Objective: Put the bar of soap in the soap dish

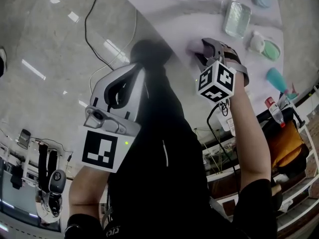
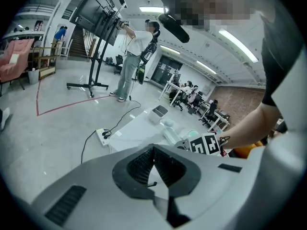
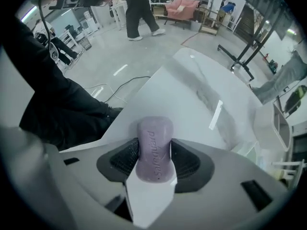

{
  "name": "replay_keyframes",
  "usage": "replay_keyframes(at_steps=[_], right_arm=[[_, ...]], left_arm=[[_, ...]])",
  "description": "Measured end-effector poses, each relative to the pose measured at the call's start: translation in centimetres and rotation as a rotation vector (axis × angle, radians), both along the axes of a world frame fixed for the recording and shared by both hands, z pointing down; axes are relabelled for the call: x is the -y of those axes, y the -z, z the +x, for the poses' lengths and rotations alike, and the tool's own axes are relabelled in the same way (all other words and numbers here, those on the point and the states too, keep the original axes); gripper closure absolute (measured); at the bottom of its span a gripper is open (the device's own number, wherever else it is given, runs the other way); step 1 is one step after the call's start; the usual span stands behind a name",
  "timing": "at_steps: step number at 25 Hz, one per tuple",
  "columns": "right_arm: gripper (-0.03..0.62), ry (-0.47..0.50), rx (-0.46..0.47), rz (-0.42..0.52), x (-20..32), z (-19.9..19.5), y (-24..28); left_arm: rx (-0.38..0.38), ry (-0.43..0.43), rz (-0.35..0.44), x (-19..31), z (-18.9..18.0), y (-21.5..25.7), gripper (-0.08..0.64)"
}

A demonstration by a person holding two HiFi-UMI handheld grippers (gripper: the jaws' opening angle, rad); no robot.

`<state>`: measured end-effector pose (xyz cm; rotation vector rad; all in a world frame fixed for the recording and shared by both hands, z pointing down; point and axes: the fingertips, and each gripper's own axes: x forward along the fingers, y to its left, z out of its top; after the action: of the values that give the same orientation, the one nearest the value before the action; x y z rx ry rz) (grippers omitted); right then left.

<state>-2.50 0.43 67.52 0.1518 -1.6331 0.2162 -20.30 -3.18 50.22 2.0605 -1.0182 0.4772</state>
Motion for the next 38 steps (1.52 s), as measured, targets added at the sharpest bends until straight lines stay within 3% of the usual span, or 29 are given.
replay_keyframes(at_steps=[7,14,27,32,38], right_arm=[[0.367,-0.012,-0.068,-0.051,0.2,-0.3,-0.4],[0.380,-0.051,-0.040,-0.044,0.0,-0.1,-0.4],[0.380,-0.445,0.111,0.004,0.4,0.8,6.6],[0.380,-0.595,0.142,0.092,0.1,2.7,12.6],[0.380,-0.767,0.175,0.157,-2.5,4.7,22.0]], left_arm=[[-0.012,0.034,-0.031,-1.1,-1.1,-0.3,0.552],[-0.024,0.004,-0.040,-2.0,-0.7,-0.2,0.552],[-0.033,-0.165,0.051,-1.0,1.8,4.5,0.552],[-0.058,-0.249,0.100,-1.0,3.6,7.6,0.552],[-0.093,-0.354,0.158,-1.4,6.4,14.5,0.552]])
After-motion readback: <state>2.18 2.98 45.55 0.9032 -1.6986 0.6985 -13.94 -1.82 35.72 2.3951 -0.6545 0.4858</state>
